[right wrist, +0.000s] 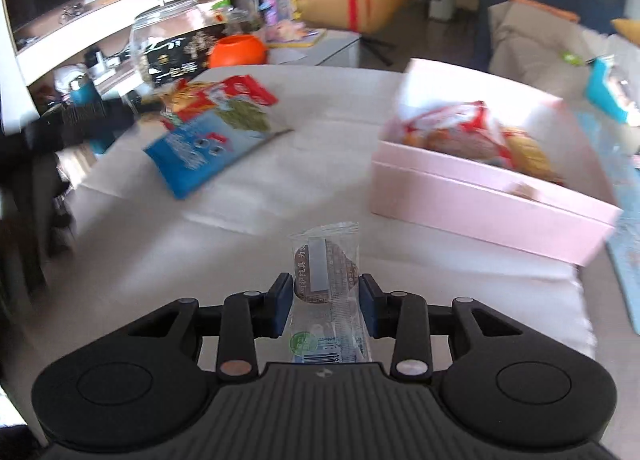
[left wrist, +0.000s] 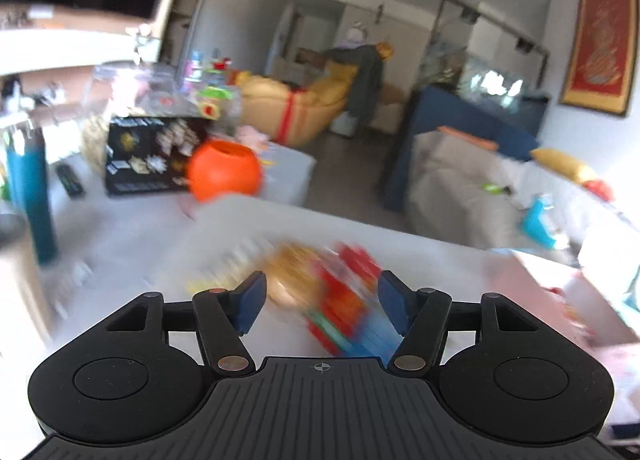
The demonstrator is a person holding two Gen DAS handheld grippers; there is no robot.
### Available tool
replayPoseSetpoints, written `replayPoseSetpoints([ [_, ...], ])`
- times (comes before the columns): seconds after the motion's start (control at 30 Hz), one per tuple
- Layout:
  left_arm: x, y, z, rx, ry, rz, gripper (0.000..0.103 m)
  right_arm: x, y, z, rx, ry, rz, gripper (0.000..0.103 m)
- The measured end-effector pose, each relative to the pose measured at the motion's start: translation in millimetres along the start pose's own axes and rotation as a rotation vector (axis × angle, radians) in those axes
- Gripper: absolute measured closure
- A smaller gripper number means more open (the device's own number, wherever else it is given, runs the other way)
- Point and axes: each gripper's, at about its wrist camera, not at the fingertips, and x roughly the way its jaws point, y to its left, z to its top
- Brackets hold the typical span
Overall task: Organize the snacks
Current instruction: 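Grasp a clear brown-filled packet with the right tool while left tool grasps a red-topped clear packet, then lift both clear packets off the table with both tools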
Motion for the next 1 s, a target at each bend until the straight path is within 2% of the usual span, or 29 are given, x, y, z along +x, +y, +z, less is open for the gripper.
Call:
replayPoseSetpoints([
  [0.07,23.5,14.5,21.8,-0.002,0.063,0.013,0.036,-1.4,-11.5,-6.6,0.010,-0.024,-0.044,0.066],
  [0.13,48.8,29.6,36.5,-0.013,0.129,0.042,0.036,-0.2,-19.0,-10.2,0.011,-0.044,-0.074,0.059],
  [0.2,74.5,41.0,42.2,-0.024,0.227,0.055,0.036,1.5,-23.3,-13.7,0.015,-0.057,-0.082,0.041],
  [0.3,101.2,55.6,40.1,-0.075,0.310,0.066,0.031,4.6,-25.4,-17.2,0.014,-0.051,-0.071,0.039],
  [0.47,110.7,79.8,35.0,-0.184,0.294,0.021,0.032,11.8,-28.6,-21.1,0.013,-0.051,-0.079,0.037],
  [0.63,98.0,79.0,34.2,-0.160,0.286,0.005,0.042,19.2,-37.1,-24.8,0.059,-0.076,-0.081,0.025],
  [0.73,76.3,75.7,36.0,-0.175,0.224,-0.019,0.042,20.2,-37.8,-25.4,0.064,-0.083,-0.081,0.023],
  [0.87,38.2,54.5,33.6,-0.162,0.178,-0.111,0.042,20.9,-38.2,-25.9,0.068,-0.086,-0.080,0.021],
  [1.0,5.6,4.9,14.3,-0.065,0.228,-0.206,0.042,21.1,-37.6,-25.8,0.065,-0.085,-0.083,0.020],
])
